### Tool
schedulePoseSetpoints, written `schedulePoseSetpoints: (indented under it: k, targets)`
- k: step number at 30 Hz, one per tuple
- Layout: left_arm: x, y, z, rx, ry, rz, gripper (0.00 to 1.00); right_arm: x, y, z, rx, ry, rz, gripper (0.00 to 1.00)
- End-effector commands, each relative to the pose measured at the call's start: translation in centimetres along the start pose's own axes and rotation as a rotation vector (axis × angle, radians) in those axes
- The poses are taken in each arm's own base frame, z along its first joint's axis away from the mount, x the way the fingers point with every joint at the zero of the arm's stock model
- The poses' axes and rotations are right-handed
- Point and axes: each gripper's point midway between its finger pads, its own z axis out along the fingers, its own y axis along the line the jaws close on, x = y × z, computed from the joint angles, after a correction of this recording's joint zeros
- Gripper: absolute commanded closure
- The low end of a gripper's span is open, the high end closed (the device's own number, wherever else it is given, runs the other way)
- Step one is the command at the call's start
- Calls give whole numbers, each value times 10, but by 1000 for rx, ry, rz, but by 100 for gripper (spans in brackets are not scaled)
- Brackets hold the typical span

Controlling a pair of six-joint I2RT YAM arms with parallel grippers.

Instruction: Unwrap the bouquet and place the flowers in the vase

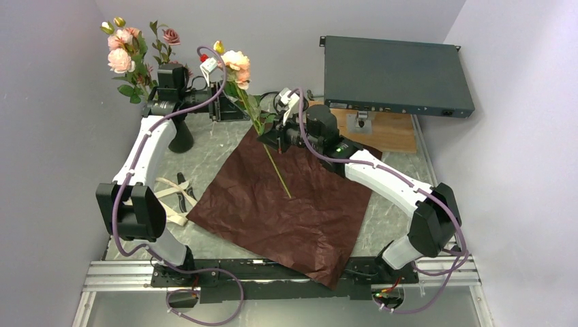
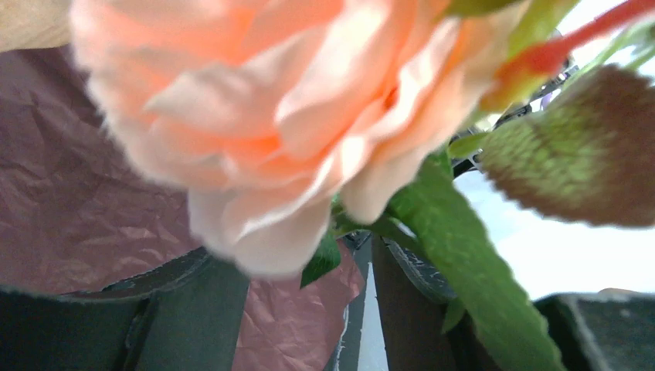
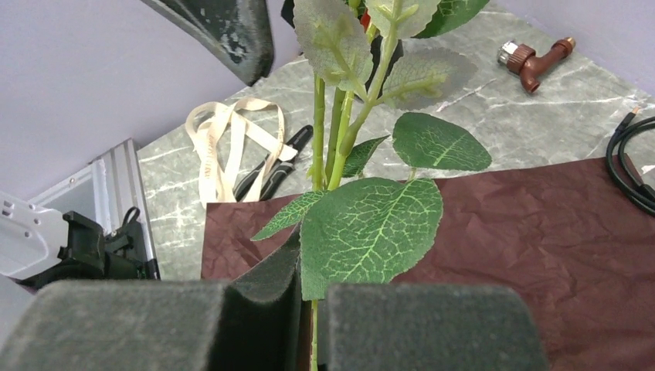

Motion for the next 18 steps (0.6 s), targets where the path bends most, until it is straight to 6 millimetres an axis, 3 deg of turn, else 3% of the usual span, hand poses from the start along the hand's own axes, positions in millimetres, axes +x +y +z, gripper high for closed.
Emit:
schedulePoseSetpoints:
  k: [1,5,10,13,16,18]
  targets:
    - [-5,-15,5,55,7,72,41,-26,18,-5,-58,-77,-88,100]
    - [-4,-15,8,51,4,71,54,-25,21,-6,-71,-77,-95,100]
    - [-8,-16,7,35,-11,90,85,-24,23,-5,-79,-73,-100,100]
    - [-11,-19,7,30,-24,98,98,-22,23,-5,-80,-67,-101,100]
    - [-13,-21,6,19,-36,102,100,-20,22,-5,-76,-61,-98,100]
    - [-13,-22,5,6,-43,109,100,-19,22,-5,-75,-55,-97,88]
